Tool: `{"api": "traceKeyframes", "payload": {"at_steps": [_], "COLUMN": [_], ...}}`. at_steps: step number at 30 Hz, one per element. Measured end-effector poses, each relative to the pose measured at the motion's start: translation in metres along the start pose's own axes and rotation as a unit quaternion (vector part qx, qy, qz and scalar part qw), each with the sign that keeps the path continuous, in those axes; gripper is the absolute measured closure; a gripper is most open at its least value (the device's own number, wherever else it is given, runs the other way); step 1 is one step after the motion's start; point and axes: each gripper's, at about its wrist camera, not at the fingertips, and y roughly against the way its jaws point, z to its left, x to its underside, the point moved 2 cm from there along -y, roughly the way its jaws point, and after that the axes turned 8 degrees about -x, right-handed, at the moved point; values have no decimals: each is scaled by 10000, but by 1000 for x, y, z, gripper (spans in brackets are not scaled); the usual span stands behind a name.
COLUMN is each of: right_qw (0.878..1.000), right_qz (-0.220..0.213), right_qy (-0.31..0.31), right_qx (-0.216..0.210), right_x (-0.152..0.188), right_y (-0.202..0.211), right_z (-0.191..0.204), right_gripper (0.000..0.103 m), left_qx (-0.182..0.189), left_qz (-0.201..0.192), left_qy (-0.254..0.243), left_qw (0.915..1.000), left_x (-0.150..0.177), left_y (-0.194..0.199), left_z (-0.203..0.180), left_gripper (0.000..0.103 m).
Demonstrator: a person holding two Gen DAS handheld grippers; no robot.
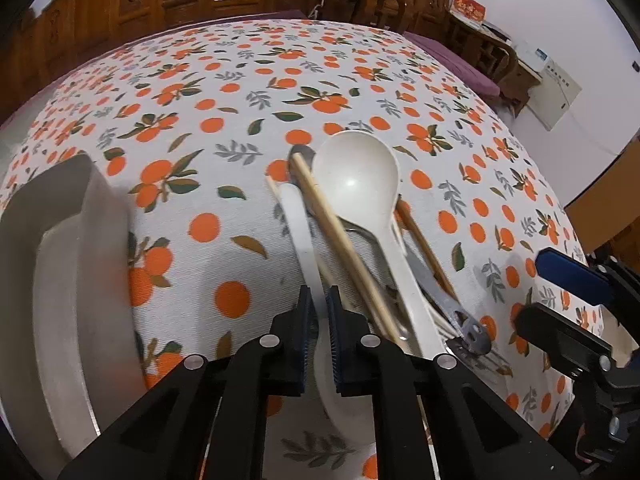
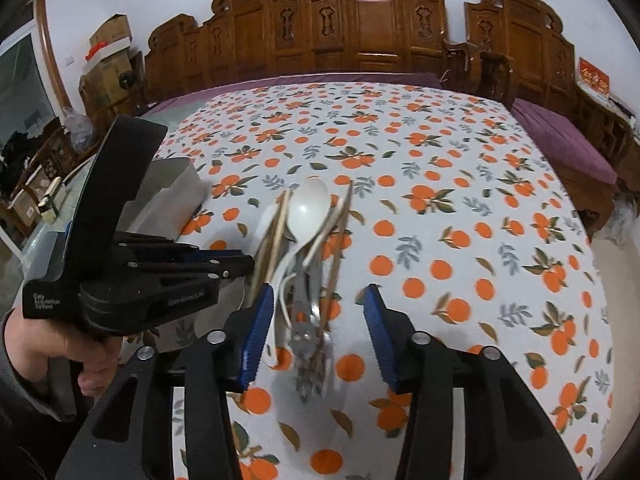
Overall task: Organize utensils
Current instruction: 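Move the left tool down to the utensil pile while the right tool approaches it too, then grasp the small white plastic spoon with the left tool while the right grasps the large white spoon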
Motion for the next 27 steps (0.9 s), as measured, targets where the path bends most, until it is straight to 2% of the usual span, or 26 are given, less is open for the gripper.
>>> {"api": "traceKeyframes", "payload": {"at_steps": [1, 8, 11, 13, 20, 27], "right_qw": [10000, 9996, 9993, 9992, 9983, 9960], "right_qz": [35, 212, 248, 308, 550, 831], "right_qy": [15, -3, 32, 97, 181, 309], "right_qx": [-19, -194, -265, -226, -79, 90], "right_x": [-1, -10, -14, -17, -20, -29], "right_y": [-6, -38, -48, -55, -70, -78], "right_z": [1, 7, 11, 14, 12, 13], "right_gripper": [56, 67, 69, 70, 86, 89], "left_qx": [35, 109, 123, 101, 106, 119], "left_qz": [-37, -168, -208, -159, -191, -246], "left_qy": [35, 111, 141, 142, 283, 212], "left_qw": [10000, 9997, 9996, 9997, 9994, 9994], "left_x": [0, 3, 5, 5, 7, 7], "left_y": [2, 18, 22, 20, 23, 26], "left_z": [3, 14, 18, 19, 27, 21], "left_gripper": [103, 103, 103, 103, 103, 103]}}
